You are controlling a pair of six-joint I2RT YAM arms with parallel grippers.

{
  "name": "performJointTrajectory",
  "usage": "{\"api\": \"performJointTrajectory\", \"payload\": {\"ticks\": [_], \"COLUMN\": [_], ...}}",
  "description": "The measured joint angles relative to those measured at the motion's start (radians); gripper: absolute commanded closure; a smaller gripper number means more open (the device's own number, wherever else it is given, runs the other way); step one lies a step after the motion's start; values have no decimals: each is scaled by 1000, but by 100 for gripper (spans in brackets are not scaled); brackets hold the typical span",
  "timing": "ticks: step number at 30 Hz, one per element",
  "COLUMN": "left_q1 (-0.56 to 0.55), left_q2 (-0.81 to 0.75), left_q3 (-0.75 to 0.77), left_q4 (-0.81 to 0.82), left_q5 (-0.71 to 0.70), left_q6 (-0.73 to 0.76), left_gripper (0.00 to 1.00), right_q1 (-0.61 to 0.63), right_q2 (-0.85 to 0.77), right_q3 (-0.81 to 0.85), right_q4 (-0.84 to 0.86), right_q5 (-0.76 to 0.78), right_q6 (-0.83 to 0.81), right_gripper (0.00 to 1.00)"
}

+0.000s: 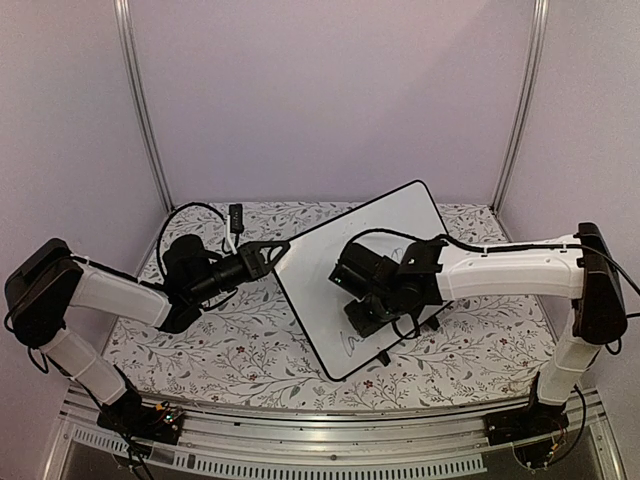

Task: Erase the whiteboard
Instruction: Erase the whiteboard at the center of the board.

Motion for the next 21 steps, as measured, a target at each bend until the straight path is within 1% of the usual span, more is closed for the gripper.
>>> {"api": "performJointTrajectory", "payload": {"ticks": [6,12,21], "left_q1": [0,0,0], "left_q2": [0,0,0], "left_q3": [0,0,0], "left_q4": [0,2,2], "left_q5": [1,1,-8], "left_q6": [0,0,0], "left_gripper": [100,100,100], "right_q1": [-45,-60,-71], "right_q2": [-18,-24,31], "right_q3": [-18,-13,111], "right_q4": [-15,-22,-61], "right_q5": [13,21,57], "right_q6": [1,-13,-77], "right_gripper": [100,100,100]}}
